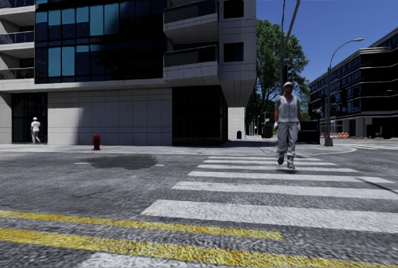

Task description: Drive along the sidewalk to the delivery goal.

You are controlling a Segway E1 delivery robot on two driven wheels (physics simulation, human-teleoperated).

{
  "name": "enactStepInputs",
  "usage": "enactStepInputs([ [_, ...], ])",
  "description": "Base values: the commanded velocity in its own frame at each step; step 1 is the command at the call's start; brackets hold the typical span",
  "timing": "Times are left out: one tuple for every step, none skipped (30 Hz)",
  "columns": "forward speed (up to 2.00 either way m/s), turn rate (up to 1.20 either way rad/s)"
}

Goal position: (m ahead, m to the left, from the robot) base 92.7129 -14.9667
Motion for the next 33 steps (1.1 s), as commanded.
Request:
enactStepInputs([
  [1.98, -0.27],
  [1.98, -0.27],
  [1.93, -0.32],
  [1.92, -0.33],
  [1.91, -0.08],
  [1.91, -0.08],
  [1.9, 0.0],
  [1.9, 0.0],
  [1.9, 0.0],
  [1.9, 0.0],
  [1.81, 0.0],
  [1.58, -0.12],
  [1.58, -0.12],
  [1.37, -0.25],
  [1.31, -0.29],
  [1.29, -0.3],
  [1.29, -0.3],
  [1.29, -0.2],
  [1.28, -0.01],
  [1.28, -0.01],
  [1.28, 0.0],
  [1.28, -0.03],
  [1.27, -0.18],
  [1.27, -0.18],
  [1.27, -0.22],
  [1.27, -0.23],
  [1.27, -0.23],
  [1.27, -0.23],
  [1.27, -0.23],
  [1.27, -0.18],
  [1.27, -0.18],
  [1.26, -0.03],
  [1.26, 0.0],
])
